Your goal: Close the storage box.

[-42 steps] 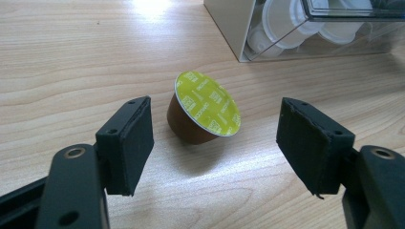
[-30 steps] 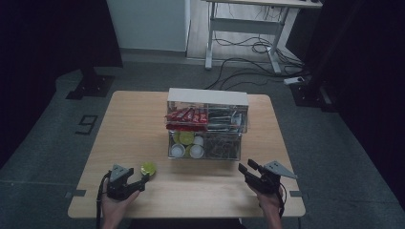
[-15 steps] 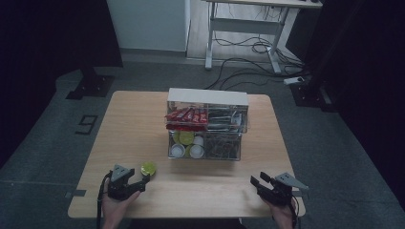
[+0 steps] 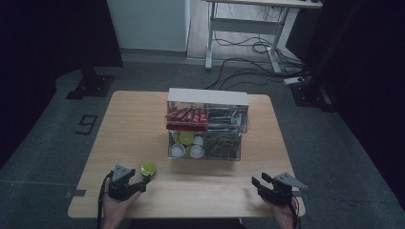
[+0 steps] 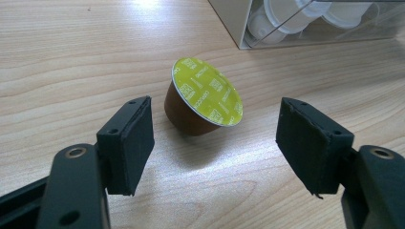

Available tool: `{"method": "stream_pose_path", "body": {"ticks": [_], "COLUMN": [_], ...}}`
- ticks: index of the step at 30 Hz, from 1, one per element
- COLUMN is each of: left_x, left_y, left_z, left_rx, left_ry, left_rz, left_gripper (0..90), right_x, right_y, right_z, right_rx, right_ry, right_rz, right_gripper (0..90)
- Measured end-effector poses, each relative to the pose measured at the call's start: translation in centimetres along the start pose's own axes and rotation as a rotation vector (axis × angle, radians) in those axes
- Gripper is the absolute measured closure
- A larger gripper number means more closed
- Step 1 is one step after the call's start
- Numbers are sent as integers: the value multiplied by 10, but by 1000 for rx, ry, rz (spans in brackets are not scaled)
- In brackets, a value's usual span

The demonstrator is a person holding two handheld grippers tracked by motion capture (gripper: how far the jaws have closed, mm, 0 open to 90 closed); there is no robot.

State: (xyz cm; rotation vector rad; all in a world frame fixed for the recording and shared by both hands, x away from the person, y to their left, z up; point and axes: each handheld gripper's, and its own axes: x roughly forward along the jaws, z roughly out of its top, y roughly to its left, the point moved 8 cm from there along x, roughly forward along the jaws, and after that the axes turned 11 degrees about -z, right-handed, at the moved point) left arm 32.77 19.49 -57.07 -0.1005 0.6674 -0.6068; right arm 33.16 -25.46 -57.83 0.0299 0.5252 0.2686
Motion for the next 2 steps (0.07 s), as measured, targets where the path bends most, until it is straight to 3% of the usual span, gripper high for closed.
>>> {"method": "stream_pose_path", "body": {"ticks": [2], "left_x": [0], "left_y": [0], "left_z": [0], "left_rx": [2], "left_ry": [0], "left_rz": [-3], "left_gripper": [293], "right_x": [1], "right_y": [2], "right_z": [0], "right_rx": [-14], "right_ry": [4], "right_rz": [-2], "right_gripper": [460]}}
